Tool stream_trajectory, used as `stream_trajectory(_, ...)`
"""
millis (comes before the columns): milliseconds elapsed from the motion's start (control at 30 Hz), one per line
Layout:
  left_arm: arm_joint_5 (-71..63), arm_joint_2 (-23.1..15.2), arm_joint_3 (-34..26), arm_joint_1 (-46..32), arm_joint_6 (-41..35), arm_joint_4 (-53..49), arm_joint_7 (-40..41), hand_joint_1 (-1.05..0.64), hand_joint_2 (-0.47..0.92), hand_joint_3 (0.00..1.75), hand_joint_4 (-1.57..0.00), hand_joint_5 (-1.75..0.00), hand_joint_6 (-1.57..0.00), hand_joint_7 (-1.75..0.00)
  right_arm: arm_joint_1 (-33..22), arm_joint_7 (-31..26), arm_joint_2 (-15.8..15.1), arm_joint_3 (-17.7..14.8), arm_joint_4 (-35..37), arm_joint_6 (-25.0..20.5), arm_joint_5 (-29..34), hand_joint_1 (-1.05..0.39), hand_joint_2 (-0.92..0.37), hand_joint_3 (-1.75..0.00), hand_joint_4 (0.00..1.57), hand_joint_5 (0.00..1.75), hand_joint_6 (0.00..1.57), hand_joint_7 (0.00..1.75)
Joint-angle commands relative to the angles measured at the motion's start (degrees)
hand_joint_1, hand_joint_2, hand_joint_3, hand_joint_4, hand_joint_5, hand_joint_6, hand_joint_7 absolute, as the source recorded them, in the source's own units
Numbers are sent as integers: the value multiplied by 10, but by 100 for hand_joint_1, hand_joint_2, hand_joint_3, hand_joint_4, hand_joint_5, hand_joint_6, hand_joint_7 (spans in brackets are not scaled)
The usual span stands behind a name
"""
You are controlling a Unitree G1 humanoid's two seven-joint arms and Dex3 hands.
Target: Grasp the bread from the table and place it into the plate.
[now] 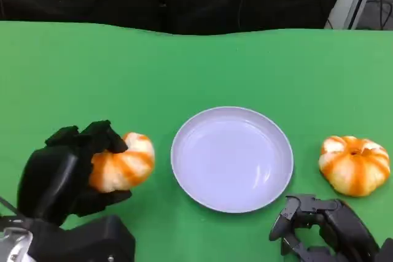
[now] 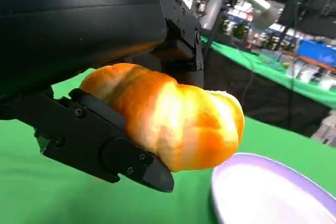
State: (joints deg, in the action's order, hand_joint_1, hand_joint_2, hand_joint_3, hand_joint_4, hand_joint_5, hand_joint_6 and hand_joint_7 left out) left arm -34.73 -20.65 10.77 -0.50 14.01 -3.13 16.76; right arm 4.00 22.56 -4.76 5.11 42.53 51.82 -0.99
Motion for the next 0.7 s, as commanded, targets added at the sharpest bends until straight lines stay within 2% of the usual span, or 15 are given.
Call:
stream_trajectory(33,-8,8,6,11,1,20,-14,-6,82,0,-61,-175,-48,-171,2,-6,-3,-2,1,2,2,-12,-61,-96,82,148,85,118)
stream_trajectory(300,-7,23,10,29,10,12,-22,-6,83,0,-62,-175,-46,-175,4,-10,-1,-1,5,8,4,-13,-60,-97,81,148,84,119)
stream_trajectory(433,-2,50,42,94,22,-47,-42,-6,81,0,-61,-175,-47,-173,3,-17,-1,3,4,7,14,-13,-60,-98,81,148,84,121)
stream_trajectory(700,-14,75,73,148,42,-114,-36,-8,84,1,-59,-175,-46,-171,0,-20,1,4,1,6,14,-15,-60,-98,80,149,83,121)
